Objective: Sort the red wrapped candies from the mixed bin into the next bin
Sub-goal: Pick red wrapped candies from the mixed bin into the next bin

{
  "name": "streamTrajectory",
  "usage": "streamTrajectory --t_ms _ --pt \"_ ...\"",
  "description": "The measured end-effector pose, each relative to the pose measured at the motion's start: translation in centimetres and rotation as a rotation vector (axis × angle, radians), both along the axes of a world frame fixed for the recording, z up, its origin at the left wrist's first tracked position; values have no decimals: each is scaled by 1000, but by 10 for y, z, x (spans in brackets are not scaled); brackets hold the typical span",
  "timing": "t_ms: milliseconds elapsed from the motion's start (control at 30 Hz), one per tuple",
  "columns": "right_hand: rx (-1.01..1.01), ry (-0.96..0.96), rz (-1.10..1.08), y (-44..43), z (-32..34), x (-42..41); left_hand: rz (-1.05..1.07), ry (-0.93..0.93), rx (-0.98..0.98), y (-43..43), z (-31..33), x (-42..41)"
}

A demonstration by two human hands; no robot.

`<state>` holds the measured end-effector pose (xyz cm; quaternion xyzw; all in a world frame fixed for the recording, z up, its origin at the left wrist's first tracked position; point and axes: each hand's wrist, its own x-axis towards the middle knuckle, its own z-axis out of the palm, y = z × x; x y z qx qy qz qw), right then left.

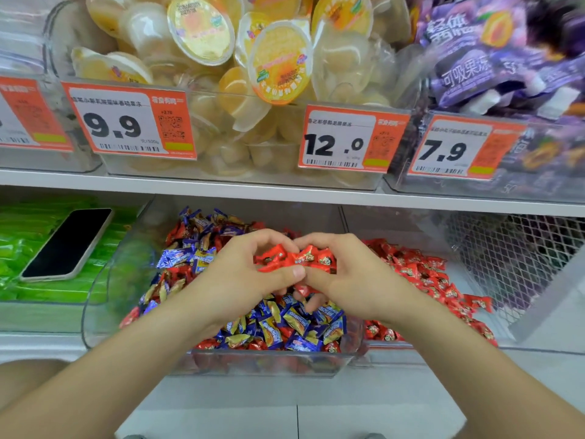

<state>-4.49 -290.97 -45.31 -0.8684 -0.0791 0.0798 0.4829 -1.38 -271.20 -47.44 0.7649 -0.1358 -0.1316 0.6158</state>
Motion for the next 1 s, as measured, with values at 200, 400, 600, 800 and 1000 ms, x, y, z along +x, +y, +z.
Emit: streamTrajectory --t_ms 200,400,600,800,1000 --pt "-185 -145 -127 -12 4 -8 63 -30 71 -7 -5 0" --pt "26 -101 -153 -19 12 -10 38 90 -106 -11 -2 -6" --pt "250 -29 -202 -42 21 -23 -55 -122 -78 -35 17 -20" --pt "-299 -87 -408 -111 9 -28 -306 -552 313 -92 34 -22" --pt "-448 13 -335 -151 -5 -35 -509 -662 655 -163 30 5"
